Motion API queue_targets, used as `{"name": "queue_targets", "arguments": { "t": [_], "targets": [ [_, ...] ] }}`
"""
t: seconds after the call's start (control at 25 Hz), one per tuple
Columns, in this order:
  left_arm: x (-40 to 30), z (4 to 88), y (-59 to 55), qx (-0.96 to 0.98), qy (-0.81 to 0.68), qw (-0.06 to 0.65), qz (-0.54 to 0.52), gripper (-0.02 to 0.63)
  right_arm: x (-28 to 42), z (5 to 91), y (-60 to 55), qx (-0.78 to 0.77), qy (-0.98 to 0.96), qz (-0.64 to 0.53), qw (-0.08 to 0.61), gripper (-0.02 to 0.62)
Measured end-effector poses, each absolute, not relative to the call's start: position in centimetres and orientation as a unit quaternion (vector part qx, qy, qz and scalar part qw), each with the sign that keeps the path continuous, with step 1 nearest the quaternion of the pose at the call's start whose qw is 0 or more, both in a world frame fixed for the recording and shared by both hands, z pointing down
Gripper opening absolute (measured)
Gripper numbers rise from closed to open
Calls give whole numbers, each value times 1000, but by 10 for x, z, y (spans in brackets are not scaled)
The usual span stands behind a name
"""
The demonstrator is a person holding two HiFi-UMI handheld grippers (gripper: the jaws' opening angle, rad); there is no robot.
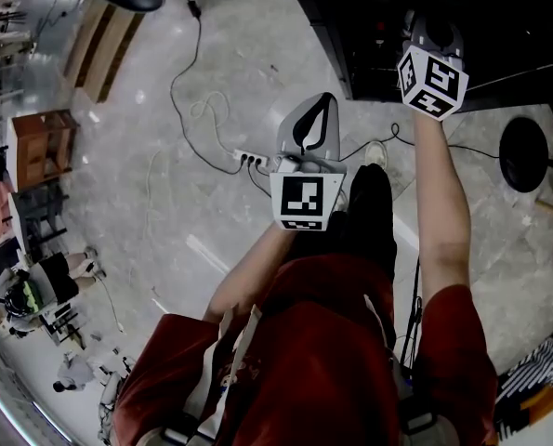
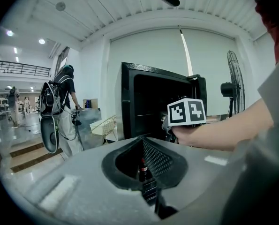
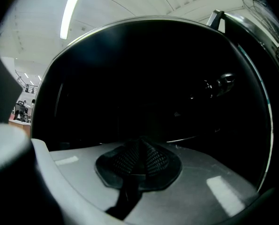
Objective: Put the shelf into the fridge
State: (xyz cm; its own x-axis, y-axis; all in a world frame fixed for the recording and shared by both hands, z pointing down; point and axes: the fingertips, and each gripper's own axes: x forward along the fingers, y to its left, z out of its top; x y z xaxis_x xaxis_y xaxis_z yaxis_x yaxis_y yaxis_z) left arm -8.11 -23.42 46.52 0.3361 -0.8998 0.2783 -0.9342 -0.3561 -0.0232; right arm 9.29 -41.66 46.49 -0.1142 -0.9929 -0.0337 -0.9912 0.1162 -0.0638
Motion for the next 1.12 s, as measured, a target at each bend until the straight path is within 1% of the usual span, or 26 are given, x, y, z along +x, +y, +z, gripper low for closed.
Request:
{"name": "queue_targets", "arguments": {
  "t": [0.28, 0.48, 0.88, 1.0, 1.12],
  "targets": [
    [-77, 461, -230, 816, -561, 69, 117, 6, 95, 469, -411, -661, 750, -22, 12, -4],
    [-82, 448, -223, 816, -565, 68, 103, 6, 95, 472, -380, -661, 750, -29, -9, -3],
    [-111, 436, -195, 814, -572, 48, 92, 6, 94, 481, -237, -658, 749, -71, -41, -3],
    [-120, 429, -185, 816, -569, 40, 96, 6, 96, 473, -198, -660, 745, -88, -33, -4],
    [-127, 420, -172, 814, -572, 37, 89, 6, 90, 453, -164, -640, 763, -82, -41, -3]
  ]
}}
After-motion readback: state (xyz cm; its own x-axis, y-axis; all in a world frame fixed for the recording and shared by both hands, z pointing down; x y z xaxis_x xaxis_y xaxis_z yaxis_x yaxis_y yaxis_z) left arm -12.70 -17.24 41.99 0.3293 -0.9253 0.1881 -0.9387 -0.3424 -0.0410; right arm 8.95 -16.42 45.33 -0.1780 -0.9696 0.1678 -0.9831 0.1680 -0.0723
